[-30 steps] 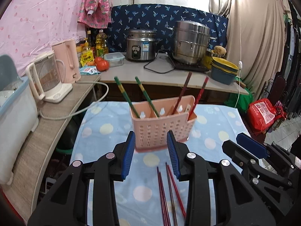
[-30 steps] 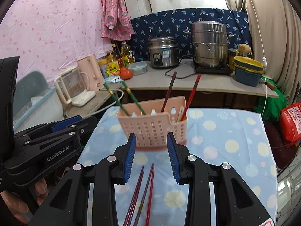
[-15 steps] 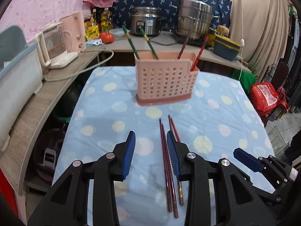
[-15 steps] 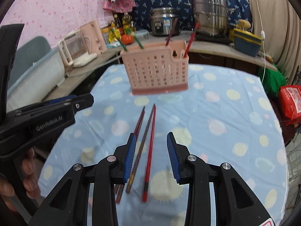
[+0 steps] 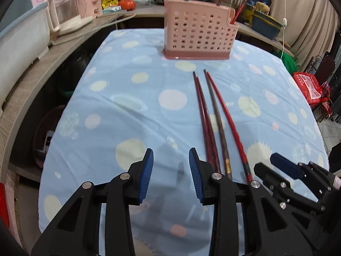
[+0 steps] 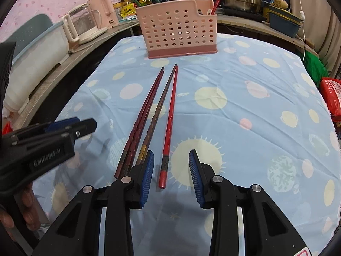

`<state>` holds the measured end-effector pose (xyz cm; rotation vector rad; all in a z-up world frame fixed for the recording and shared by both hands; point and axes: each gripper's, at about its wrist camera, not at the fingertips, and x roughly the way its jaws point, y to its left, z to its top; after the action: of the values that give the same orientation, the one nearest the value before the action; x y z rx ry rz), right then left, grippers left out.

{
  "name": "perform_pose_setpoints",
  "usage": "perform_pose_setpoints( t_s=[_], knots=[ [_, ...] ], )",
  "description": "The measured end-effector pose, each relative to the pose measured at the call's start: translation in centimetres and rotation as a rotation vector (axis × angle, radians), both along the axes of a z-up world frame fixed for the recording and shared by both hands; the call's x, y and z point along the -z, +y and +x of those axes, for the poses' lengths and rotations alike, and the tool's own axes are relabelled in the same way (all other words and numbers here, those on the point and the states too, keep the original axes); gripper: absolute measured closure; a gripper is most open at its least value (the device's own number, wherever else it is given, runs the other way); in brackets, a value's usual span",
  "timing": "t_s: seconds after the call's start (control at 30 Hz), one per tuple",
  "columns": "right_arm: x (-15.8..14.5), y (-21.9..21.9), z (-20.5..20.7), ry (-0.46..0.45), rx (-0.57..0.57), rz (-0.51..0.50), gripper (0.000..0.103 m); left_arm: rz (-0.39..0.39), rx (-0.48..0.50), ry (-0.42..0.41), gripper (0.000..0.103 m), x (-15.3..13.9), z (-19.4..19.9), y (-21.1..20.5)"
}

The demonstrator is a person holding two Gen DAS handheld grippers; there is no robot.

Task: Organize utensils
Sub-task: 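Move both open tools back down to the remaining chopsticks, then grasp a red chopstick with the right tool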

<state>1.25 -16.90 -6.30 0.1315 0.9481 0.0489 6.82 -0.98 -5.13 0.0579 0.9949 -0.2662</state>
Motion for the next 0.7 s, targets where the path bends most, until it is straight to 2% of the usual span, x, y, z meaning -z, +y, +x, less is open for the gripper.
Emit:
perform_pose_setpoints(
  t_s=[0.4, 0.57, 0.7],
  knots=[
    [1.7, 0.8, 1.6, 0.043, -0.023, -0.013, 0.069, 0.007, 0.017, 0.046, 0.069, 1.6, -0.7, -0.7],
    [2.2, 0.7, 2.0, 0.049, -0.023, -0.025, 0.073, 0.012, 0.023, 0.053, 0.067, 1.9, -0.5, -1.2],
    [2.3, 0.7, 2.0, 0.047, -0.026, -0.047, 0.08, 0.012, 0.024, 0.063, 0.066, 2.2, -0.4, -1.3]
  ],
)
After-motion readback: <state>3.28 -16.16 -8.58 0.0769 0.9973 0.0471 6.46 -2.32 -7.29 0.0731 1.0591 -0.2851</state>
